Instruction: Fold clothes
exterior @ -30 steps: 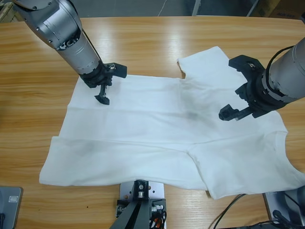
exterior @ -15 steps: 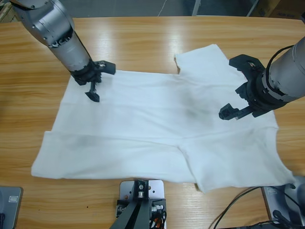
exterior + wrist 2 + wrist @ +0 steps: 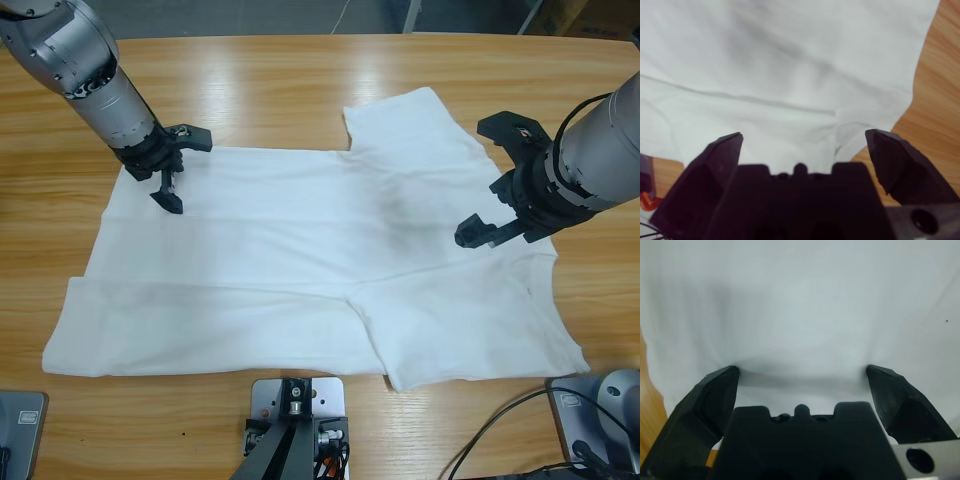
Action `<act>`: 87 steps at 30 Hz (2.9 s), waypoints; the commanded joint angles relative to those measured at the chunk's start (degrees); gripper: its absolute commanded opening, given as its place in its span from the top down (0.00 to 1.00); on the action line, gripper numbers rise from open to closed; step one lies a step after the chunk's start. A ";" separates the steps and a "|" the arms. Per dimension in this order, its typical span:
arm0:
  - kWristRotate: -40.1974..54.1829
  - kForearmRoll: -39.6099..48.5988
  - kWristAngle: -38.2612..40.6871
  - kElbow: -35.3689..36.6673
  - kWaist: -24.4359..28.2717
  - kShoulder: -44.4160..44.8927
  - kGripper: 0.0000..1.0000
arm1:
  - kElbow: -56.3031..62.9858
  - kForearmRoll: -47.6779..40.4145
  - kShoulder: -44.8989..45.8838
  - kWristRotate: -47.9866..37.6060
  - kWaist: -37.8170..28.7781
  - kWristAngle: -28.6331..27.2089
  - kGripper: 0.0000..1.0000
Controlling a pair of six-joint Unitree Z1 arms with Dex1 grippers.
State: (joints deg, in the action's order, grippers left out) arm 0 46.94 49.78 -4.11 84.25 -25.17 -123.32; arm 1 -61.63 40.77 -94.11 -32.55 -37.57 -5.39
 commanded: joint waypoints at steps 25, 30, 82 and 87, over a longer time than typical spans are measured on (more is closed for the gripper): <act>-63.64 9.87 17.52 8.43 18.82 7.54 0.03 | -63.72 10.19 -48.88 20.76 41.63 40.33 0.23; -63.11 10.52 18.35 8.36 21.72 8.71 0.03 | -70.56 15.48 -55.30 24.54 45.39 42.02 0.17; -63.20 14.03 14.22 7.14 21.74 6.64 0.03 | -95.26 32.36 -67.97 26.31 35.55 31.40 0.40; -63.25 14.03 14.18 7.20 21.74 6.52 0.03 | -97.10 32.36 -68.89 26.30 35.51 30.88 0.50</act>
State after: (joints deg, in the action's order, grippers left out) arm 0 -16.04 63.06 10.70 92.83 -3.89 -115.09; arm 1 -150.83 72.43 -156.26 -6.52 -0.99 26.99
